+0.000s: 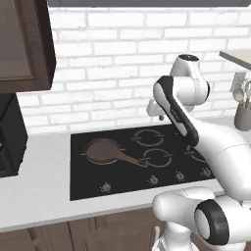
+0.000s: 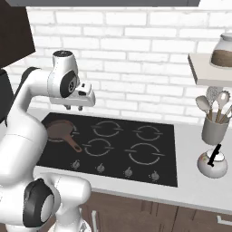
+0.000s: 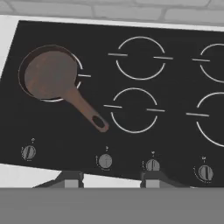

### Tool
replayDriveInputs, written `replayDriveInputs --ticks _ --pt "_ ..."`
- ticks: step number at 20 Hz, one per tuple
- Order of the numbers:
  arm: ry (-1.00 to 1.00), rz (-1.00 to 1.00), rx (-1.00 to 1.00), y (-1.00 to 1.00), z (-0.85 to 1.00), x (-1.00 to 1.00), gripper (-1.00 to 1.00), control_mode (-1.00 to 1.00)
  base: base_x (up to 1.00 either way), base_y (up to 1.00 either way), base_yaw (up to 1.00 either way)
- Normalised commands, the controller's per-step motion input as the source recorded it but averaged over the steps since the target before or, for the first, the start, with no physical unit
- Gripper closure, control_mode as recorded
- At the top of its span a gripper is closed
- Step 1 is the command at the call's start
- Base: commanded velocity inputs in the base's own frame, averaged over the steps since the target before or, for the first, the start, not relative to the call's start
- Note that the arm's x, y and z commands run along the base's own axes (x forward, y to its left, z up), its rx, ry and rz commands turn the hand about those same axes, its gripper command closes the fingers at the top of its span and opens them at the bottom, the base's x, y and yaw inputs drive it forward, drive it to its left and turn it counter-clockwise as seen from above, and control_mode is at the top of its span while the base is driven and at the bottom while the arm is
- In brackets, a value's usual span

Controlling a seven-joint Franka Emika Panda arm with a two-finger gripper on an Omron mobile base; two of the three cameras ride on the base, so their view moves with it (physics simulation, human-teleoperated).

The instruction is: Pick the kettle from the counter and place it on a stove burner. Then turn the burner on.

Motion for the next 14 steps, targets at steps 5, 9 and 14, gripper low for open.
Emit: replayDriveInputs --ticks 5,9,14 --pt "0.01 -0.10 0.00 -0.28 -0.05 -0.31 -1.00 -1.00 0.00 0.00 0.00" --pt "-0.04 -0.25 0.00 -0.86 -0.02 -0.71 -1.00 -1.00 0.00 0.00 0.00" --pt "-0.03 -0.31 0.02 -1.00 -0.01 -0.77 -1.00 -1.00 0.00 0.00 0.00"
